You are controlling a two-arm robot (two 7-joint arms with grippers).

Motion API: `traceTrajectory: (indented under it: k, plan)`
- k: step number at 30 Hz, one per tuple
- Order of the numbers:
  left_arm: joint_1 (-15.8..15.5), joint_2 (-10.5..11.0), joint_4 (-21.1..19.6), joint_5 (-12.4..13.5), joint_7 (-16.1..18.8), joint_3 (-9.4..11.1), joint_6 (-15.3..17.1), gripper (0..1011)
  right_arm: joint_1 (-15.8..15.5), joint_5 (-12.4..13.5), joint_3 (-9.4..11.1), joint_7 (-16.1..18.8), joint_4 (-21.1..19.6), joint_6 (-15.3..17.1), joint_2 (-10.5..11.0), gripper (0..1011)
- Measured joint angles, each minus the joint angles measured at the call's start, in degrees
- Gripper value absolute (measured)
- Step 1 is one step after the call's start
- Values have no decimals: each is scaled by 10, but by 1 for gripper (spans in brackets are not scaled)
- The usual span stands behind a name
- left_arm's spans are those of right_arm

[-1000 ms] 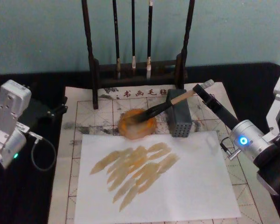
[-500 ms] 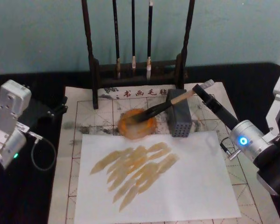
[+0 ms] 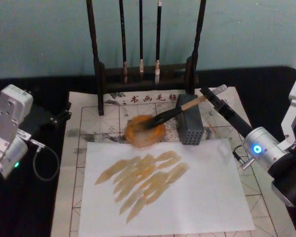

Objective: Pick up the brush from the inkstone, write on the paper, then place the brush back to its original position.

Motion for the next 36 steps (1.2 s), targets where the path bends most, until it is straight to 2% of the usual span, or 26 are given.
traceTrajectory:
  k: [11,29,36]
  plan:
    - [0,0,0,0,0,0,0,1001,0,0,0,0,0,0,0,993]
    - [0,0,0,0,0,0,0,1001,0,0,1,0,0,-1,0,1000]
    - [0,0,0,0,0,0,0,1001,-4,3,0,5,-7,-2,9,1000]
